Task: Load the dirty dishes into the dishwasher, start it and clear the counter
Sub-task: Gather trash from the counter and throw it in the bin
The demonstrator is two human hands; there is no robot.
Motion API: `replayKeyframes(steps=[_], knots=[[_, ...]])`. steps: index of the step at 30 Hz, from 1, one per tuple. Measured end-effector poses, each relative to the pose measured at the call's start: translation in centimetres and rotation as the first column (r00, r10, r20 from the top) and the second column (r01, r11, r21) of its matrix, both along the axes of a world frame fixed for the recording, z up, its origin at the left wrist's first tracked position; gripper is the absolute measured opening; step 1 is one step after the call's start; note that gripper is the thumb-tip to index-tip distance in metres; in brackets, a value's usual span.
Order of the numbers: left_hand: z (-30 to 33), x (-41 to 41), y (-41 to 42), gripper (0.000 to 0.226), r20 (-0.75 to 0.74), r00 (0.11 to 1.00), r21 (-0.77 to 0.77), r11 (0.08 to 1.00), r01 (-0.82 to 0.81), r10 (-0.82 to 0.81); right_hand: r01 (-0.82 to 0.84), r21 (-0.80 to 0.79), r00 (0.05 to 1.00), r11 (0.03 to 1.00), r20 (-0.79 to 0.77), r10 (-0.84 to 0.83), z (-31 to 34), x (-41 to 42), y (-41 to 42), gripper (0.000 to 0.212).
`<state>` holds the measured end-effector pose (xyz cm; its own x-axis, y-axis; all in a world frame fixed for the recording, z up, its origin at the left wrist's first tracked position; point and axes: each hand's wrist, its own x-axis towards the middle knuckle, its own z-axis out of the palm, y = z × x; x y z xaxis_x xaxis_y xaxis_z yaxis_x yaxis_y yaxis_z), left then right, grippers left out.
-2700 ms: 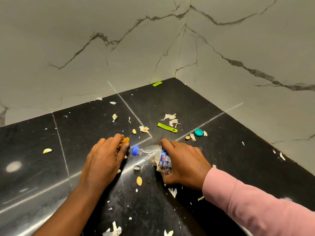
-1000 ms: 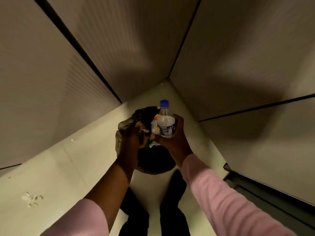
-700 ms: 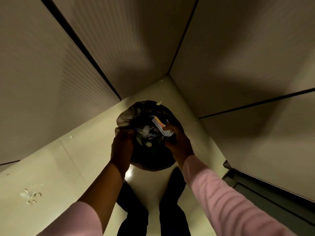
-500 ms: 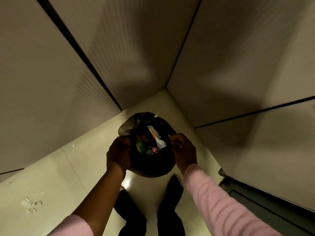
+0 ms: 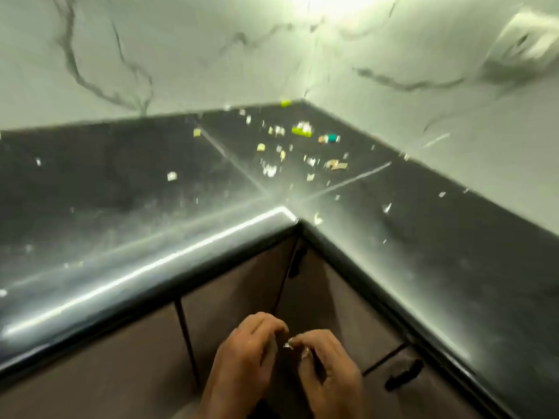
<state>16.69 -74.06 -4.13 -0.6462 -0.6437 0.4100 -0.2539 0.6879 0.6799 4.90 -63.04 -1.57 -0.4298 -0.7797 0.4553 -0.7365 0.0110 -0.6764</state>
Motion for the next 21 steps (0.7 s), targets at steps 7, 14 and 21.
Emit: replayKeyframes(steps=[7,14,21], knots=[[12.4,0.7,-8.8,0.025,-0.038,0.932,-0.219,0.907,-0.36,0.361,0.238,0.048,0.956,0.97,-0.186,-0.226,10.0,-6.4,-1.8,0.024],[12.2,4.9,-18.1,0.049,0.311,0.626,-0.177,0.691,-0.7,0.715,0.575,0.334,0.817,0.747,-0.288,-0.5,10.9,-13.1,-0.4,0.052],[8.9,2.3,-25.0,0.096,0.551,0.458,0.03,0.532,-0.846,0.698,0.621,0.581,0.774,0.525,-0.349,-0.529,9.2,-21.2,-3.4,0.081]])
